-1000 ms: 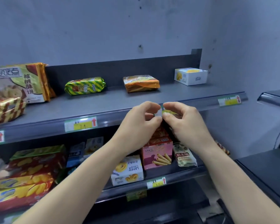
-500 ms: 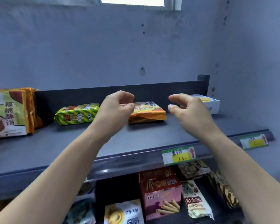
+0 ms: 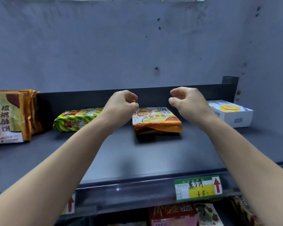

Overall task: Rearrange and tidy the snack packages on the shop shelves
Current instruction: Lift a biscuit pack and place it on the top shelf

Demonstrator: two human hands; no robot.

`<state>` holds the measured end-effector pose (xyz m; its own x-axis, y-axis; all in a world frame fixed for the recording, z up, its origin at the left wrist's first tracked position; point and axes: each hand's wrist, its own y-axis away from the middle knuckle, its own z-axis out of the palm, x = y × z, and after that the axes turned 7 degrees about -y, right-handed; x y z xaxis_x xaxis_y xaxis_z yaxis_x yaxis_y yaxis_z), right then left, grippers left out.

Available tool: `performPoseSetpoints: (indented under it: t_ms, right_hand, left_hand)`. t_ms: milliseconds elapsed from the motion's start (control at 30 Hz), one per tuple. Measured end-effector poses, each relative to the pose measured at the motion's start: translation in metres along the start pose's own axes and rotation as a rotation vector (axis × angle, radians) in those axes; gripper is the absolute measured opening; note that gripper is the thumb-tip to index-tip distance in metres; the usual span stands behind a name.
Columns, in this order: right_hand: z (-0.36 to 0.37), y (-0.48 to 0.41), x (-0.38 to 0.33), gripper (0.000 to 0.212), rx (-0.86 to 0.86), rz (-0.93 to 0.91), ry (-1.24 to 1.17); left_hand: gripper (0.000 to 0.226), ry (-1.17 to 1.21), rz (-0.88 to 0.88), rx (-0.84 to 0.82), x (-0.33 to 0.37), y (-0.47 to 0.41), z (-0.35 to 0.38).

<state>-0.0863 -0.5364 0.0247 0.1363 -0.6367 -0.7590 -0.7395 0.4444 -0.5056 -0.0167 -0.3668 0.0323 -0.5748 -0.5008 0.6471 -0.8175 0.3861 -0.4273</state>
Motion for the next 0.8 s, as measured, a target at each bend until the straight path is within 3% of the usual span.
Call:
performPoseSetpoints:
  t_ms: [233, 367, 467, 567, 633, 800]
  right_hand:
    - [-0.01, -0.027, 0.016, 0.036, -0.069, 0.074, 0.02]
    - [0.002, -0.036, 0.036, 0.027, -0.164, 0.282, 0.091]
    - [0.009, -0.039, 0.047, 0.027, -0.273, 0.482, 0.047]
    - [0.01, -0.041, 0.05, 0.013, -0.322, 0.595, -0.005]
    - [0.009, -0.044, 0.052, 0.007, -0.301, 0.622, -0.03]
    - [0.004, -0.043, 0.06, 0.015, -0.175, 0.529, 0.032]
  left_hand:
    - [0.029, -0.021, -0.106, 0.003, -0.006, -0.022, 0.021]
    - [0.03, -0.049, -0.271, -0.094, -0.017, -0.031, 0.038]
    - [0.022, 0.005, -0.366, -0.187, -0.022, -0.031, 0.046]
    - [0.025, 0.09, -0.402, -0.197, -0.024, -0.033, 0.05]
    - [0.025, 0.125, -0.412, -0.194, -0.022, -0.032, 0.051]
    - [0.015, 0.105, -0.43, -0.263, -0.011, -0.023, 0.053]
